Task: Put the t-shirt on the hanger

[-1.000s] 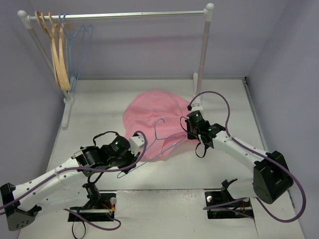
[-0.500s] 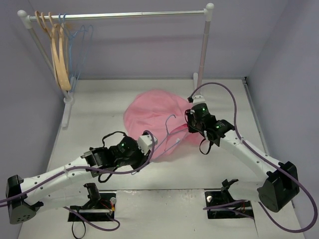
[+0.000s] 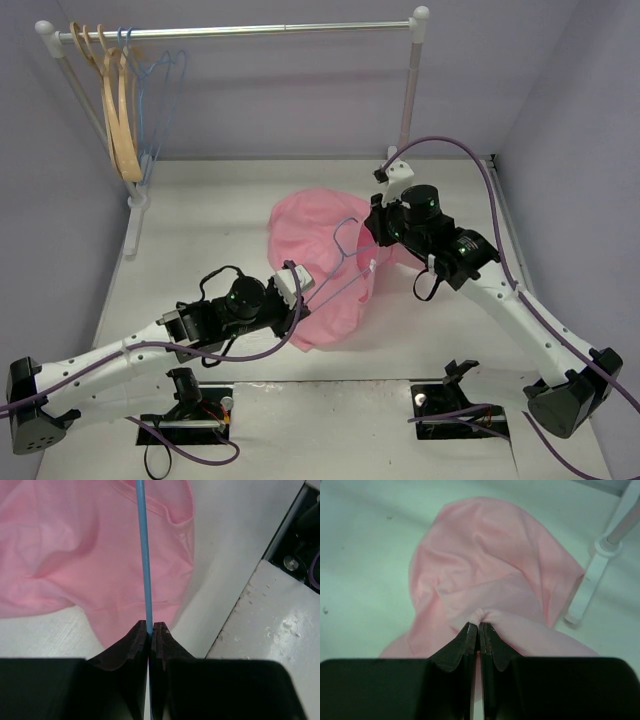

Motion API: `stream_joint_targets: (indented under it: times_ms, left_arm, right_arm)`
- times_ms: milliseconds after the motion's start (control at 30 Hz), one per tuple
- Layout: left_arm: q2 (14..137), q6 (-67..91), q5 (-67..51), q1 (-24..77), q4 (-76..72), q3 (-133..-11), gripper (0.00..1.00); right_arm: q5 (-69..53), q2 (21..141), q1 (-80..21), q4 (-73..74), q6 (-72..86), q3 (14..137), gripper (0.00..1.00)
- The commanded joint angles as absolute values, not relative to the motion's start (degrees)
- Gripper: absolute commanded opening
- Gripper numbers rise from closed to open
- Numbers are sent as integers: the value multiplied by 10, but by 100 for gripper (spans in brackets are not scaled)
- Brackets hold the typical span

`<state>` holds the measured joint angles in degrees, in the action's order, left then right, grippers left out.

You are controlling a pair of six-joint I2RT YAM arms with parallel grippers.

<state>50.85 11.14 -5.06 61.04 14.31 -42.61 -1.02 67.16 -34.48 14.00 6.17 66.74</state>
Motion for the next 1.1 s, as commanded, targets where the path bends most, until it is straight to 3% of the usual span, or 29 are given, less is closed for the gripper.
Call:
stream_joint_targets:
  times_ms: [0,433,767,1067]
  left_arm:
    - [493,77,-18,613,42,-455,0]
    - [442,81,106,612,10,-432,0]
    - [496,134,105,613,-117,-393,0]
    - [547,133,104,612,-218,-405,0]
  right_arm:
    - [-46,655,-362,120,23,709,6]
    - [73,653,-366,169,-14,770,5]
    - [-13,655,-378,145,13,780,3]
    - [-12,661,-417,133,9,786,2]
